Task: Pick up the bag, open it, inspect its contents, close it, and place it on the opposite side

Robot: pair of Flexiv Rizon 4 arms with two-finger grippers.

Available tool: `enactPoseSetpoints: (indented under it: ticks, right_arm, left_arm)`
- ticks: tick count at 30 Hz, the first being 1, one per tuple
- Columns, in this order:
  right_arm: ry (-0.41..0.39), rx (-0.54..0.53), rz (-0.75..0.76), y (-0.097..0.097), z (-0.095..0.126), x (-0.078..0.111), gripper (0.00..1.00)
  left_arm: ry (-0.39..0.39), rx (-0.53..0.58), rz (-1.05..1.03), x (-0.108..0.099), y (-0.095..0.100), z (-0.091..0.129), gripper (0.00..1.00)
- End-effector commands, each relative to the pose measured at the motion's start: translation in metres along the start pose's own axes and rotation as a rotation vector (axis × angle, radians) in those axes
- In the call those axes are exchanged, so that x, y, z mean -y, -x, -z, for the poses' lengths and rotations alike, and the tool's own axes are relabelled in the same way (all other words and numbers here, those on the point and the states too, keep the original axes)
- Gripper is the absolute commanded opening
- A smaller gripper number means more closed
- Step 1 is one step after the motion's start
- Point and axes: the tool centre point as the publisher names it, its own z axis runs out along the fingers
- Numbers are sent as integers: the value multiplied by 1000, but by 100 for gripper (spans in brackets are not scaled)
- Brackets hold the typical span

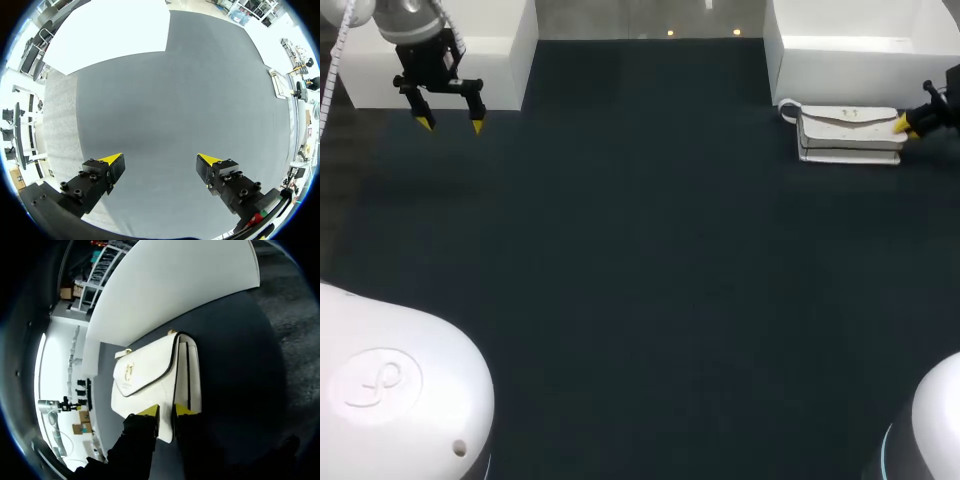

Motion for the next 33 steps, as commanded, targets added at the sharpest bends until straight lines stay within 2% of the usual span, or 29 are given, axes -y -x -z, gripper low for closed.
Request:
enactPoseSetpoints:
  ticks: [1, 3, 9, 16, 25, 33]
  right_arm:
    - [-167, 12, -9, 2, 9, -6, 100]
    - [-153, 36, -8, 1, 15, -4, 100]
    - [-87, 201, 2, -8, 40, 7, 100]
    - [-20, 374, 32, -29, 63, 26, 100]
    - [36, 551, 76, -56, 72, 49, 100]
    - [52, 623, 97, -75, 76, 62, 100]
  left_arm:
    - [-1, 2, 1, -1, 0, 0, 100]
    - [-1, 2, 1, -1, 0, 0, 100]
    - [-1, 2, 1, -1, 0, 0, 100]
    - [-1, 2, 1, -1, 0, 0, 100]
    - [-1, 2, 1, -1, 0, 0, 100]
    - [-1, 2, 1, -1, 0, 0, 100]
